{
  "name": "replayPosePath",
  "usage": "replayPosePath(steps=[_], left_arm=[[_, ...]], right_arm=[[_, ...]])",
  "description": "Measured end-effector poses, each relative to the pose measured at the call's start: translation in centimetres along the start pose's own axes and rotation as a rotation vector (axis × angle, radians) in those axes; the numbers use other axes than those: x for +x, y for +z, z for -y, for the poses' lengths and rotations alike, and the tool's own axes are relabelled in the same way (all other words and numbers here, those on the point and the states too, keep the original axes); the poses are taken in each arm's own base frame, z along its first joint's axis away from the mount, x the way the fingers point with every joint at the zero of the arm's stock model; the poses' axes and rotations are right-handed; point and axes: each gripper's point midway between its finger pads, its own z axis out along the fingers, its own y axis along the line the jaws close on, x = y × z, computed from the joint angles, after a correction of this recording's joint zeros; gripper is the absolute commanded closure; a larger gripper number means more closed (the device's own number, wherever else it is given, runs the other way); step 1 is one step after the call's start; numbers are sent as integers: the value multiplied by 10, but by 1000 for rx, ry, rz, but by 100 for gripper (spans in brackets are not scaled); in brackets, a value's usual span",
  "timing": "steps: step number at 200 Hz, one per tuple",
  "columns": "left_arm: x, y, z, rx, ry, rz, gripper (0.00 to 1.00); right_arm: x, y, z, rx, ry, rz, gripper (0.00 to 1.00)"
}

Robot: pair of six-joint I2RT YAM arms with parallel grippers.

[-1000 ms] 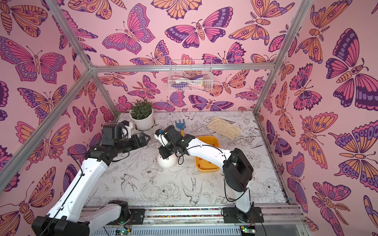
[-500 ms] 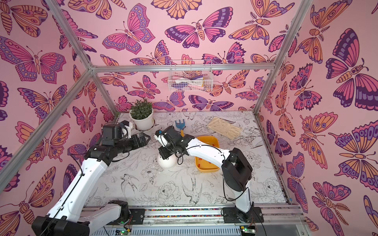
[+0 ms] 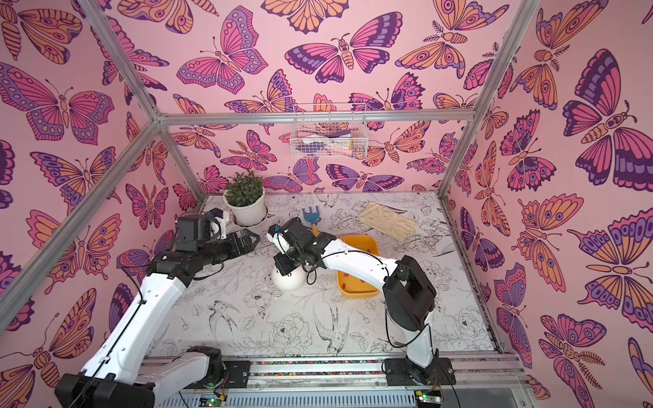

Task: Cover the protruding screws with screw protection sleeves
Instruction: Attach the screw protection sleeve to the screw.

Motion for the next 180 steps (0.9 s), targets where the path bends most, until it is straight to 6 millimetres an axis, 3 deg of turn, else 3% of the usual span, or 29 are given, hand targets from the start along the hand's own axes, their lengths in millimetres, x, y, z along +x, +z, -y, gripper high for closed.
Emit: replayPosePath(steps=[180], left_arm=[[0,0,0,0,0,0,0]], right_arm=[[0,0,0,0,0,0,85]])
